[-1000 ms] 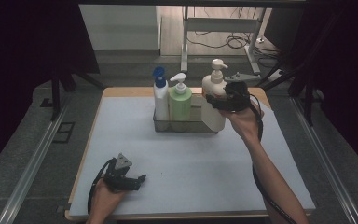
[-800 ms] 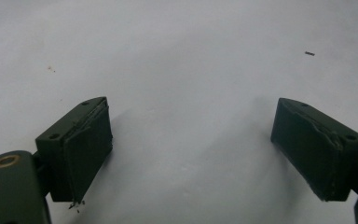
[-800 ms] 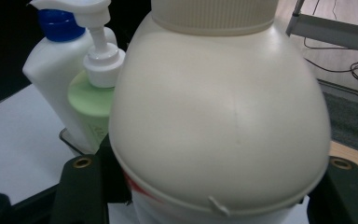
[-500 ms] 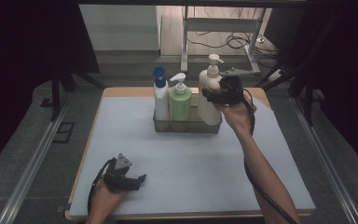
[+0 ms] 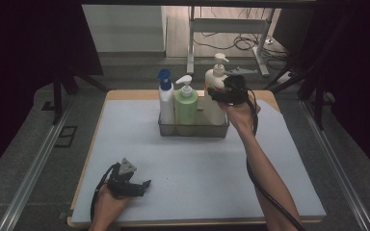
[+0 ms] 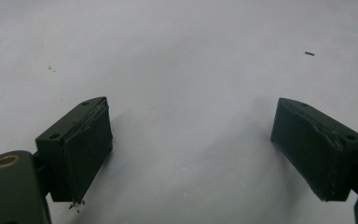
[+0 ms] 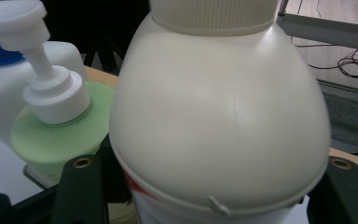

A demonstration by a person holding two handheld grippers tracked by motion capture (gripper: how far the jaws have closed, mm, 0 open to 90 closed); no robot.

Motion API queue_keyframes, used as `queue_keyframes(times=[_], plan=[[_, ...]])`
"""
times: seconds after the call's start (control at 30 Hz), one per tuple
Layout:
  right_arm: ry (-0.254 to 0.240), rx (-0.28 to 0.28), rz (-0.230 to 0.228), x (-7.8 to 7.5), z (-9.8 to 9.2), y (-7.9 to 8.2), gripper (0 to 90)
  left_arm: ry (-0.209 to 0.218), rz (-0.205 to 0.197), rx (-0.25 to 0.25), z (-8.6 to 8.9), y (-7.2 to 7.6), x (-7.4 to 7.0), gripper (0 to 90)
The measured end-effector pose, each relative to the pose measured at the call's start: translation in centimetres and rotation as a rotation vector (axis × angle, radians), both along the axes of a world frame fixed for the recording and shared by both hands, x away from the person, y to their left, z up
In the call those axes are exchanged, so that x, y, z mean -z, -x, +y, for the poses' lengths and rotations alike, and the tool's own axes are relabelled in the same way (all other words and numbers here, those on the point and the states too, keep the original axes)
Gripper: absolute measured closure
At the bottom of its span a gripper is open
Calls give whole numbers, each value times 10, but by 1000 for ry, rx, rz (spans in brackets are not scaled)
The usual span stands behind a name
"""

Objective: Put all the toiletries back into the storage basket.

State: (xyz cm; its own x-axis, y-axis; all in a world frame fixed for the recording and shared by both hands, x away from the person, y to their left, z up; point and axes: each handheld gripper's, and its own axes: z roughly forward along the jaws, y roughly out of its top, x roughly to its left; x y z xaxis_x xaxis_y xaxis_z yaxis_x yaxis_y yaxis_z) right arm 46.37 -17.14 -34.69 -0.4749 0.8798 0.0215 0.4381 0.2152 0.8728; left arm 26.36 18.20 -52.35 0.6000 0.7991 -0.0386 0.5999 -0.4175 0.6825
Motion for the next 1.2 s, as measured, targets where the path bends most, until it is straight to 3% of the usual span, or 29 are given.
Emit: queue_keyframes(times=[0.37,1.2], plan=[[3,23,8,17,-1,-10,374,3,1,-1,0,0,0,123],[27,37,26,48,1,-10,371,0,0,2,0,0,0,123]])
